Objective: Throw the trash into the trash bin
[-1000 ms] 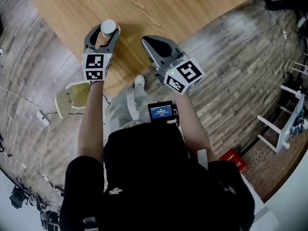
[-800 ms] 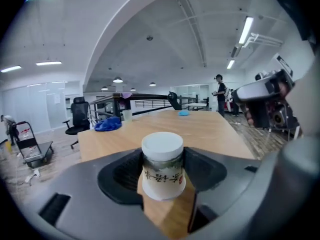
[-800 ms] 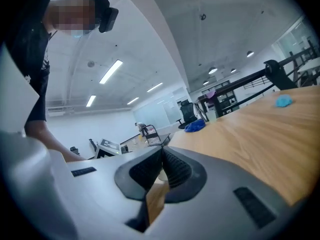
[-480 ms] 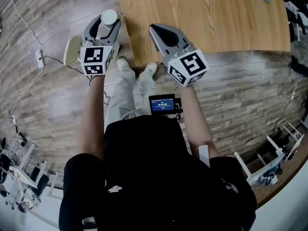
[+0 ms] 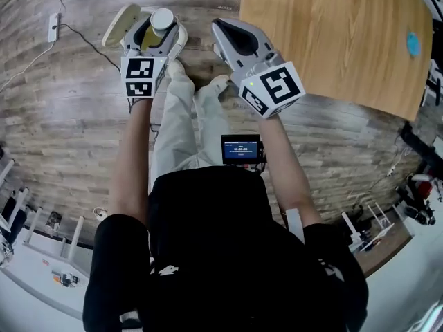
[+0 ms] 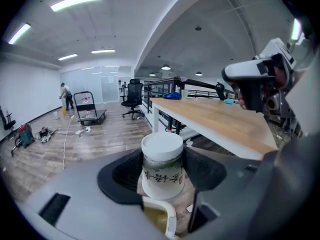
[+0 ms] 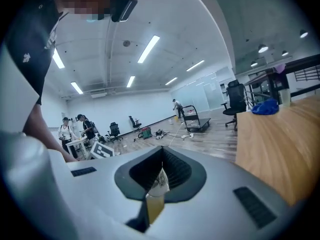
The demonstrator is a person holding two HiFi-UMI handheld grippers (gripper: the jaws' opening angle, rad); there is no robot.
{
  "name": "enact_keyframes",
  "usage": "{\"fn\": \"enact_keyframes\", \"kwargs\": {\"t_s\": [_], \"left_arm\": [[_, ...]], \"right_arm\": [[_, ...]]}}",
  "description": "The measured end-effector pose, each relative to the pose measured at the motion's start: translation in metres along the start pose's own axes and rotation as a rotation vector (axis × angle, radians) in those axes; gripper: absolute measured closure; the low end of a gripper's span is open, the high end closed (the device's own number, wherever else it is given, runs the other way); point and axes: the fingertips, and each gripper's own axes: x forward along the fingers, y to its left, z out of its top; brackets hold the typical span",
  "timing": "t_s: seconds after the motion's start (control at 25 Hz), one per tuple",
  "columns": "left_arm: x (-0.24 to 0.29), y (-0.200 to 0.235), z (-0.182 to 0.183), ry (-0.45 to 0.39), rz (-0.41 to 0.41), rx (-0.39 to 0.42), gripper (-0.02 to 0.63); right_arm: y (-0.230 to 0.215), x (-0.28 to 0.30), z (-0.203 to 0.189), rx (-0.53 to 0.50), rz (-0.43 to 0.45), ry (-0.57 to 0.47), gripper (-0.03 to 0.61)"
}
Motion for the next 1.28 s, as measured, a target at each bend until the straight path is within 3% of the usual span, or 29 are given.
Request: {"fn": "enact_keyframes", "kwargs": {"t_s": [0.24, 0.44, 0.64, 0.88, 1.12, 1.28], "left_arm": [[0.020, 0.029, -0.091, 0.064, 0.050, -0.139, 0.348], [0.063, 0.055, -0.179, 0.147, 0.045, -0.160, 0.348], [0.087, 0.063, -0.231, 0.206, 0.020, -0.206, 0.347], [0.082, 0.067, -0.232, 0.150, 0.005, -0.293, 0.333], [0.053, 0.069, -0.202, 0.160, 0.028, -0.316, 0.336], [0.017, 0.070, -0.154, 0.094, 0.025, -0.330, 0.465]], "right_arm": [[0.017, 0.061, -0.023, 0.037, 0.022, 0.022, 0.580], [0.032, 0.106, -0.072, 0.026, 0.057, 0.062, 0.580], [0.016, 0.119, -0.119, 0.093, 0.018, 0.120, 0.580], [0.009, 0.121, -0.131, 0.108, -0.006, 0.145, 0.580], [0.017, 0.116, -0.091, 0.050, 0.009, 0.124, 0.580], [0.031, 0.108, -0.055, 0.007, 0.011, 0.112, 0.580]]}}
